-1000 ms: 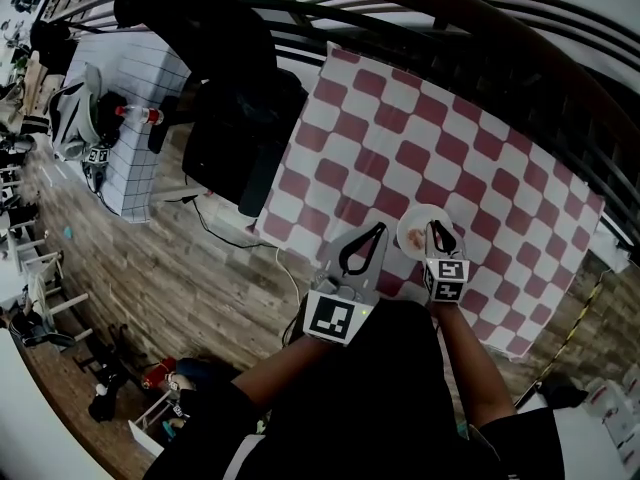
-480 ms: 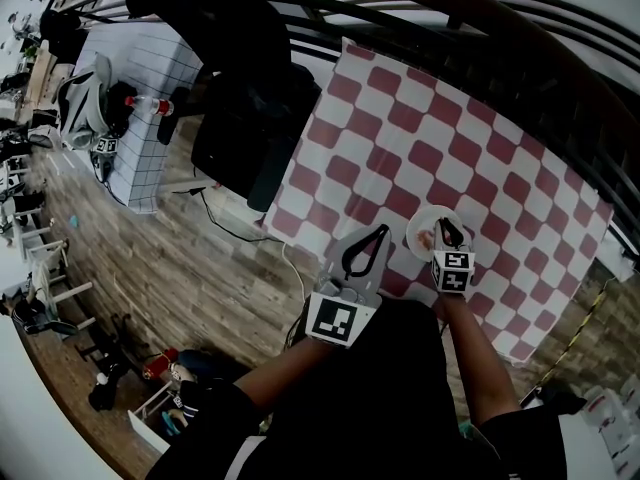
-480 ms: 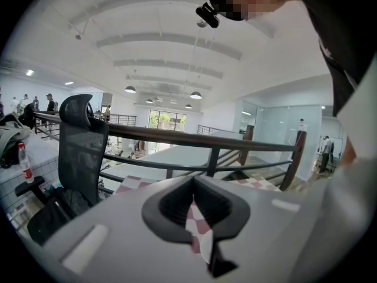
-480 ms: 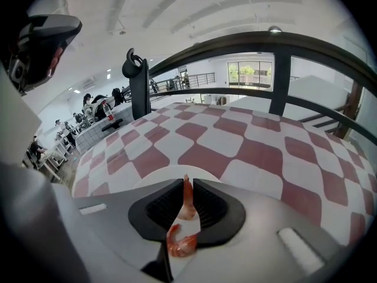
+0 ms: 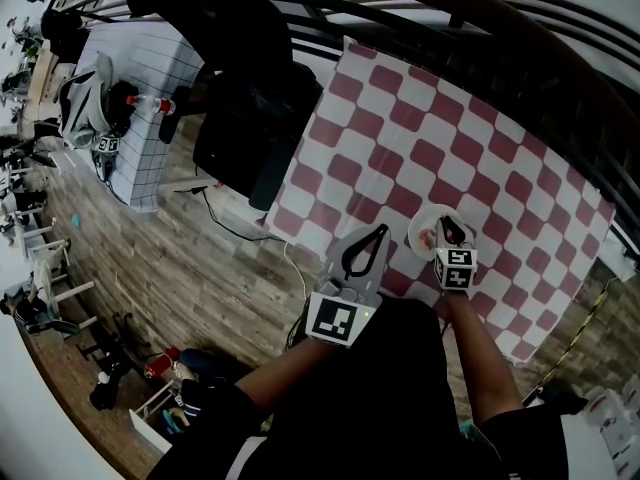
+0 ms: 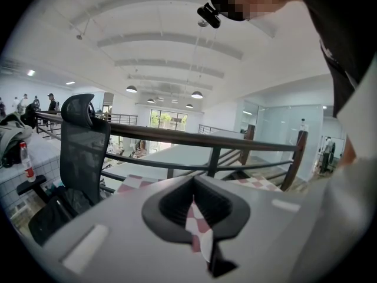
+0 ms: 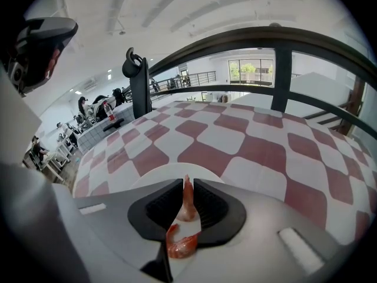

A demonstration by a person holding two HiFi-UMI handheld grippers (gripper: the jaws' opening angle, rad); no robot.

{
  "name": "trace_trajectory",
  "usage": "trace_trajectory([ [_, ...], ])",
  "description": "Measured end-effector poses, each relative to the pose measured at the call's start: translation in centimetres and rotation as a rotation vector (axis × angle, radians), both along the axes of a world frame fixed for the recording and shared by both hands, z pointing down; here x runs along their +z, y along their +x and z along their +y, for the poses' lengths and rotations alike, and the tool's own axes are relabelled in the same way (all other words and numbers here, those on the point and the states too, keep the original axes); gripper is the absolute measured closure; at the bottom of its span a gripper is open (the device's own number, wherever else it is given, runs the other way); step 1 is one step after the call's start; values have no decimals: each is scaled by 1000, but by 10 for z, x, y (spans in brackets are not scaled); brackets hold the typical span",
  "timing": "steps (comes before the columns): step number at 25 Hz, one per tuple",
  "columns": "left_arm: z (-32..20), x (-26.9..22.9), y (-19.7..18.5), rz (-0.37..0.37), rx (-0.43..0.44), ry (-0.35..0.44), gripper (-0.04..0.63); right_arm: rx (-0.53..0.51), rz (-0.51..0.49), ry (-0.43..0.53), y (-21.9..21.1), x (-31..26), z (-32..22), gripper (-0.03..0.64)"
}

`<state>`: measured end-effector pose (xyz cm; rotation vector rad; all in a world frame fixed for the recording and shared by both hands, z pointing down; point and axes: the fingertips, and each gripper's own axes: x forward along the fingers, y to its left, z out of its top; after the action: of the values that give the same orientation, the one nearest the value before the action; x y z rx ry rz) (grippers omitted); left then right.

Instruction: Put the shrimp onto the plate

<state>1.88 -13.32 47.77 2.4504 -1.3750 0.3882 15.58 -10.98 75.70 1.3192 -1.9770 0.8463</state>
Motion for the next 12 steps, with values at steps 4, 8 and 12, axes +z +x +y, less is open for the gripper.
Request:
trace_trajectory([
  [4,1,-2,0,1,4,5,586,9,-43,16,0,-5,-3,543],
  [8,3,-3,0,2,11,4,586,24,-56,33,2,-13,-6,538],
  [12,5,-5,-4,4,12,8,586,12,-60,66,-6,-27,-8,538],
])
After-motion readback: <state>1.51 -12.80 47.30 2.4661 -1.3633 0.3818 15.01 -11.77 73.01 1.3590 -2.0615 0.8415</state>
